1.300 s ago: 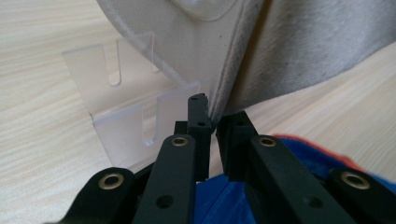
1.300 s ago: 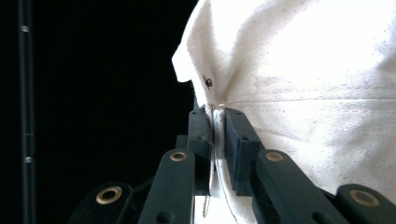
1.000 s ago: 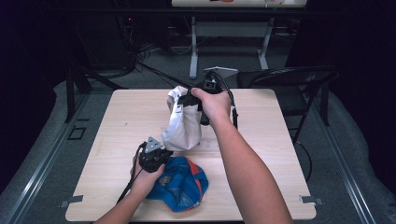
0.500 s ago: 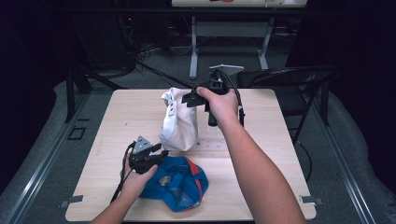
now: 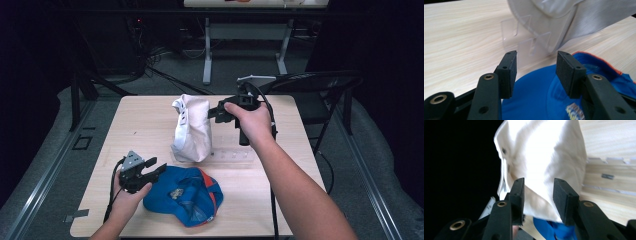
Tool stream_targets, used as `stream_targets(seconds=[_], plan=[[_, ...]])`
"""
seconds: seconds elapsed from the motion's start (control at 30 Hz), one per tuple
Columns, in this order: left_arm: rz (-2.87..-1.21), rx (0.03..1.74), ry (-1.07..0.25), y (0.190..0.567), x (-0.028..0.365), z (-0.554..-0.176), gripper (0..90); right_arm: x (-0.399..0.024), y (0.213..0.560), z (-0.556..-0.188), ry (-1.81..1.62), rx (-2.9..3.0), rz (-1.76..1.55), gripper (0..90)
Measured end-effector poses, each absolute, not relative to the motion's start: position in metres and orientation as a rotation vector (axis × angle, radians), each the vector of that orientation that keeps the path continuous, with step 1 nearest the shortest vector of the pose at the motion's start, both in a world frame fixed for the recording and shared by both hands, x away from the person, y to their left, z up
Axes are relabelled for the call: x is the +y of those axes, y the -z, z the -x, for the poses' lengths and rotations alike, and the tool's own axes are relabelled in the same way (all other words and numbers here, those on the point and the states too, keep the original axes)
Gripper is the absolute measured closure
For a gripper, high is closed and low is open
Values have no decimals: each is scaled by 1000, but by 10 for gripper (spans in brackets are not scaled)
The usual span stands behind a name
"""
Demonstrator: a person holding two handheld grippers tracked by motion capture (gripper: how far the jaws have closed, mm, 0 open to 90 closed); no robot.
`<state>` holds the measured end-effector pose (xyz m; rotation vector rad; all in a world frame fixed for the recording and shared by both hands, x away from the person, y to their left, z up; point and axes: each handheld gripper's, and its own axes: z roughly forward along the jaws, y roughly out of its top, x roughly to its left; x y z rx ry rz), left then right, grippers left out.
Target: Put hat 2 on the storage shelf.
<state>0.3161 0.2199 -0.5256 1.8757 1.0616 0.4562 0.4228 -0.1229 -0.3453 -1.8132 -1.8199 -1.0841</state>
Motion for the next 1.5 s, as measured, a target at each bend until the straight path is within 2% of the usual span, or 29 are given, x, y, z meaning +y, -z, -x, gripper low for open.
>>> stream_targets(seconds=[0.5, 0.67, 1.0, 1.5], plan=[[-1914, 1126, -469, 531, 247, -303, 502, -150, 363, -383, 1079, -1918, 1838, 581], [-1958, 1106, -496, 535, 249, -298, 502, -155, 382, -366, 1058, -1949, 1831, 576], [-1923, 1117, -499, 533, 259, -292, 501, -167, 426, -339, 1046, -1948, 1838, 574], [-1923, 1135, -476, 545, 261, -295, 521, -163, 481, -325, 1025, -2000, 1828, 576]])
